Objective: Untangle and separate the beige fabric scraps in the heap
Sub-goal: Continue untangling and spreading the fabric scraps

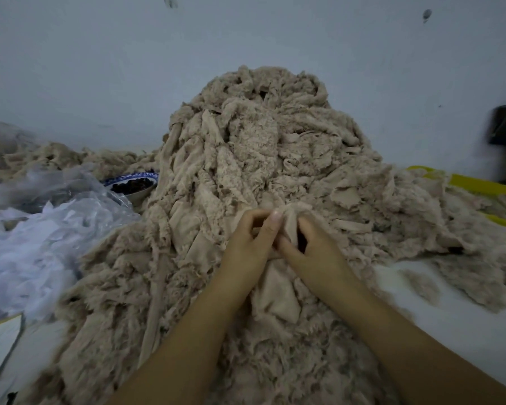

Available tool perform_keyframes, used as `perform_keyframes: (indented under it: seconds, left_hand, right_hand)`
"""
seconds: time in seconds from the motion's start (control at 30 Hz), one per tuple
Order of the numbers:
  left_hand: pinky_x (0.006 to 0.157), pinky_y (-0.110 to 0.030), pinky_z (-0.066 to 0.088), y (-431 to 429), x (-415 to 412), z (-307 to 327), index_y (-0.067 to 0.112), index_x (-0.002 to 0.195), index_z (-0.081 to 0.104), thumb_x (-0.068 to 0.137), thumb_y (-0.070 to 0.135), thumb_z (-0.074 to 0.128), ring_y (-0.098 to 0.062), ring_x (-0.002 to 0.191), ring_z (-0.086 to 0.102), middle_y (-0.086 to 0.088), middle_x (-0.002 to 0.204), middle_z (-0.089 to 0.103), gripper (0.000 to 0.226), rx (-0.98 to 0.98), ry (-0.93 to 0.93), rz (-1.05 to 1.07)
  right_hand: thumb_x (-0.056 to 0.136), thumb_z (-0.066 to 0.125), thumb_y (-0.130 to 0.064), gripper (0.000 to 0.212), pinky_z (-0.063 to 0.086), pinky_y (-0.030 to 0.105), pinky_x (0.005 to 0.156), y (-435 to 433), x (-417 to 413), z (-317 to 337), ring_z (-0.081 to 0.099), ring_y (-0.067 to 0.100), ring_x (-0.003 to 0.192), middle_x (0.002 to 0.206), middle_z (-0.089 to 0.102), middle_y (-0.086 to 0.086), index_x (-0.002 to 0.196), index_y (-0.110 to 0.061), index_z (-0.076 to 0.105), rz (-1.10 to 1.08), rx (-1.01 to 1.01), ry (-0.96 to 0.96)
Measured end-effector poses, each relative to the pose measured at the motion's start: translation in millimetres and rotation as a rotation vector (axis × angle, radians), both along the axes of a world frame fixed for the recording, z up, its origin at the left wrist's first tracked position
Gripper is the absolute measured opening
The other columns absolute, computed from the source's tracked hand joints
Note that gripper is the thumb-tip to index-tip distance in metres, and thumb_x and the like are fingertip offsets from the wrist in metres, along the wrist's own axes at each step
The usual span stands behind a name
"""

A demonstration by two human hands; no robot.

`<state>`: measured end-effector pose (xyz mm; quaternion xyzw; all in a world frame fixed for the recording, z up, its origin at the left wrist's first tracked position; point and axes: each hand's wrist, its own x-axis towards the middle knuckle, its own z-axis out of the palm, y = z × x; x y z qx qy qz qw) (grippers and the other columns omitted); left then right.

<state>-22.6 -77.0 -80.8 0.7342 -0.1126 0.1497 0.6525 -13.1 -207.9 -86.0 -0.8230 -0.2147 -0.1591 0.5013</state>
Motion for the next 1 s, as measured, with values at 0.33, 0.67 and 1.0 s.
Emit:
perform_keyframes:
  seconds: [0.33,0.67,1.0]
  left_hand:
    - [0.069,-0.028,0.051,2.3,2.2,1.3,0.031,0.080,0.070,0.103,0.033,0.052,-0.009,0.071,0.063,0.005,0.075,0.070,0.028,-0.044,0.112,0.040]
    - [0.059,-0.021,0.042,-2.4,-5.3,3.0,0.023,0.079,0.059,0.103,0.039,0.046,-0.001,0.058,0.048,0.015,0.061,0.055,0.032,0.232,0.017,-0.107]
    - [0.047,-0.014,0.035,-7.3,-14.5,13.9,0.045,0.058,0.053,0.101,0.043,0.045,0.001,0.044,0.039,0.017,0.046,0.042,0.044,0.266,0.037,-0.232]
  right_hand:
    - [0.083,0.039,-0.082,0.061,0.047,0.019,0.065,-9.6,8.6,-3.5,0.065,0.002,0.078,0.090,0.072,-0.012,0.102,-0.034,0.072,0.108,0.377,0.408]
    - [0.106,0.041,-0.030,0.035,0.040,0.020,0.063,-17.0,17.8,-0.5,0.052,0.017,0.074,0.084,0.054,0.008,0.079,-0.011,0.054,-0.220,0.178,0.058]
    - [0.105,0.039,-0.029,0.033,0.039,0.032,0.067,-6.3,25.4,-7.1,0.053,0.023,0.081,0.087,0.056,0.009,0.084,-0.010,0.054,-0.336,0.213,0.152]
